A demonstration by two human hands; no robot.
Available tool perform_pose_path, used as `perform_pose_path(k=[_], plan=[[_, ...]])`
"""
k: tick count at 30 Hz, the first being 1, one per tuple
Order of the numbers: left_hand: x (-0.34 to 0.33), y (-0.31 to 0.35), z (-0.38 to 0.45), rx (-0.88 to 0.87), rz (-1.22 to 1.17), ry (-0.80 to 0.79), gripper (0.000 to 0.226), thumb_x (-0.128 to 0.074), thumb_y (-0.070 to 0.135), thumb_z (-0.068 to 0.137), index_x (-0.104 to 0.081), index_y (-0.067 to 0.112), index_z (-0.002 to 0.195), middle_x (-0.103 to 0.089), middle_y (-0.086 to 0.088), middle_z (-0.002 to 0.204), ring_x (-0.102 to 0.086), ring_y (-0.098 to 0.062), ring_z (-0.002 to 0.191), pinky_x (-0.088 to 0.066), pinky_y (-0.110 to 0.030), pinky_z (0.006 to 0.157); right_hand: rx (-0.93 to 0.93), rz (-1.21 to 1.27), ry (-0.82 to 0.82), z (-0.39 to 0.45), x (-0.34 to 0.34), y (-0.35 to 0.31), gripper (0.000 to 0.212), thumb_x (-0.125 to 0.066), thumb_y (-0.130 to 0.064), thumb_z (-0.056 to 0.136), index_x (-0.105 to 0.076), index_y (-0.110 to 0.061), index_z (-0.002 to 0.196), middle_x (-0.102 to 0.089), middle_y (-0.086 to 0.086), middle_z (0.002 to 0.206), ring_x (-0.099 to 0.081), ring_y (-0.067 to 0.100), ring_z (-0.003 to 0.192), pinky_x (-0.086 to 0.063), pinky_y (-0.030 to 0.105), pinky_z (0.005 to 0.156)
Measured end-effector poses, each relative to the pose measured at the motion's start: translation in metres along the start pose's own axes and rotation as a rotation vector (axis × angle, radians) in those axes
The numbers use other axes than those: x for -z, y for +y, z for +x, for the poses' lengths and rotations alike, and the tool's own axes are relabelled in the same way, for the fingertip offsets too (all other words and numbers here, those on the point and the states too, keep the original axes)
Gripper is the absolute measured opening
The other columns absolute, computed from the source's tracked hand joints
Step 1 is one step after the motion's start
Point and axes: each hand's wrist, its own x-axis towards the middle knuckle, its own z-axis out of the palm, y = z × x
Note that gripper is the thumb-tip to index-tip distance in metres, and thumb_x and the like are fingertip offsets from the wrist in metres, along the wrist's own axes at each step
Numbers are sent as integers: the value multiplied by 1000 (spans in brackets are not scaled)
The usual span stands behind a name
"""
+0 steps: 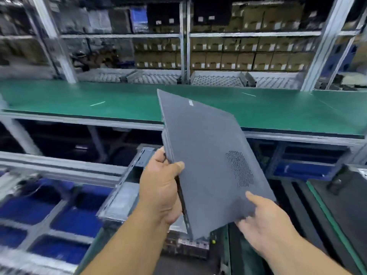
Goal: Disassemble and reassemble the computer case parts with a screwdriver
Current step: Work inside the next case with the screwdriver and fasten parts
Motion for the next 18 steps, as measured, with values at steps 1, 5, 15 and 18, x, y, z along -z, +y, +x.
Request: perform_pose_path(k=[1,5,15,18], plan=[[17,2,-2,-27,-50,51,43,-45,-19,87,-64,7,117,-72,-21,116,-69,-39,101,-56,-59,90,-5,-20,-38,9,-16,10,35,-56,0,101,-58,-9,134,-73,14,120,-71,34,108,-58,47,84],[85,-3,-7,-61,-182,204,56,-51,-17,75,-57,11,123,-71,-17,119,-72,-29,101,-60,-39,80,199,-249,-35,41,-64,38,46,-53,12,97,-55,-17,132,-68,4,125,-67,29,109,-53,48,99],[188,-43,-25,240,24,414,49,-48,-23,85,-54,13,117,-74,-6,96,-73,-17,79,-60,-31,67,206,-539,-151,108,-91,61,65,-38,26,89,-55,-6,144,-70,21,126,-71,34,103,-54,49,100],[193,-47,-37,397,8,432,30,-43,-16,90,-52,3,111,-72,-18,89,-73,-28,75,-63,-40,71,306,-614,-42,121,-95,60,63,-46,22,88,-61,-10,141,-72,12,121,-72,26,92,-58,40,87]])
